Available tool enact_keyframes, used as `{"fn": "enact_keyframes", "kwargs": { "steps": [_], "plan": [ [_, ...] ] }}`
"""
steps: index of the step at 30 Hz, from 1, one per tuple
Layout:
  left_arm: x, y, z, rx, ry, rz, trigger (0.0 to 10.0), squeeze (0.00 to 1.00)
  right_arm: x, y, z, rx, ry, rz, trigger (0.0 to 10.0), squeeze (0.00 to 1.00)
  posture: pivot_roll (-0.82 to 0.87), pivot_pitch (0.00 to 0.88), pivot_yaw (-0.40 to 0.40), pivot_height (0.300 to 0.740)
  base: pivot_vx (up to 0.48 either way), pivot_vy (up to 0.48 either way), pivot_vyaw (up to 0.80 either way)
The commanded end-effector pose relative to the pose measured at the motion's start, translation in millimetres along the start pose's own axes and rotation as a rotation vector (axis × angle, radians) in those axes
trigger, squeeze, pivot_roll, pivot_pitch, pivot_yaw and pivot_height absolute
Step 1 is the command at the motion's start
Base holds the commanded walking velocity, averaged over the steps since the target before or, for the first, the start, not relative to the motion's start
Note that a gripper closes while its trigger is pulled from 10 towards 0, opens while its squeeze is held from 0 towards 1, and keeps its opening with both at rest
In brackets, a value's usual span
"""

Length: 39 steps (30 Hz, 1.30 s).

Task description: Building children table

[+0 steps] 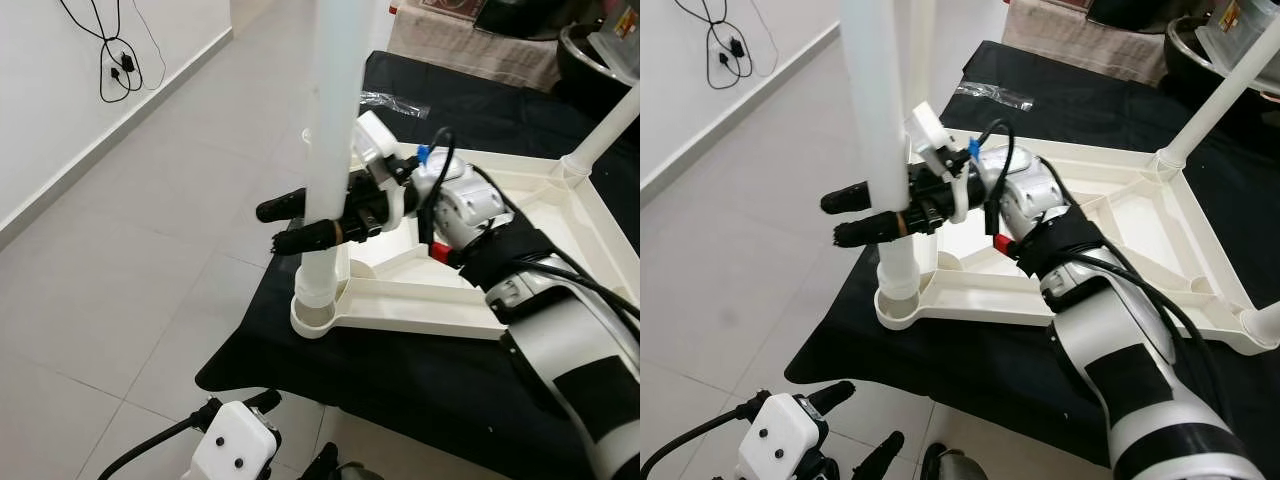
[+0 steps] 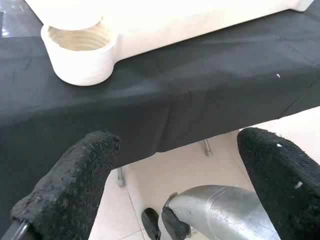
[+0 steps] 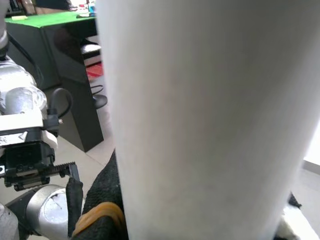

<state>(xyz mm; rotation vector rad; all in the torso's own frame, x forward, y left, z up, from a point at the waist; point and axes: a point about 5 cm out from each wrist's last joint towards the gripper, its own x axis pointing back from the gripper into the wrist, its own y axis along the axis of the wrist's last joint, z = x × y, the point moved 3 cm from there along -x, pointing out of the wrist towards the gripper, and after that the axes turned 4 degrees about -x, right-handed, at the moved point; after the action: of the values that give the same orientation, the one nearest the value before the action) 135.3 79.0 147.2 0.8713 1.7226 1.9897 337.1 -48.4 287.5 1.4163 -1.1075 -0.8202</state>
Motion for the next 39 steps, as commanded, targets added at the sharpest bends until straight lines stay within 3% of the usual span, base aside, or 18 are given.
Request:
{"fn": "enact_keyframes", "kwargs": {
  "steps": [1, 13, 17, 39],
  "plan": [
    [2.9, -2, -1.2, -0.003, -0.012, 0.013, 10.0, 0.0, 7.2, -7, 3.8, -0.033, -0.003, 0.013, 10.0, 0.0, 0.24, 0.236, -0.136, 0.74, 0.0, 0.0, 0.0],
    [2.5, -3, 0.9, -0.009, -0.012, 0.016, 10.0, 0.0, 4.0, 3, 15.2, -0.028, 0.058, -0.063, 10.0, 0.0, 0.24, 0.232, -0.131, 0.74, 0.0, 0.0, 0.0],
    [1.9, -3, 2.2, -0.013, -0.011, 0.018, 10.0, 0.0, 6.1, 19, 17.7, -0.017, 0.075, -0.139, 10.0, 0.0, 0.25, 0.227, -0.128, 0.74, 0.0, 0.0, 0.0],
    [1.1, -3, 1.1, -0.04, -0.022, 0.014, 10.0, 0.0, -2.3, -1, 25.5, -0.056, 0.115, -0.086, 10.0, 0.0, 0.25, 0.218, -0.133, 0.74, 0.0, 0.0, 0.0]
  ]
}}
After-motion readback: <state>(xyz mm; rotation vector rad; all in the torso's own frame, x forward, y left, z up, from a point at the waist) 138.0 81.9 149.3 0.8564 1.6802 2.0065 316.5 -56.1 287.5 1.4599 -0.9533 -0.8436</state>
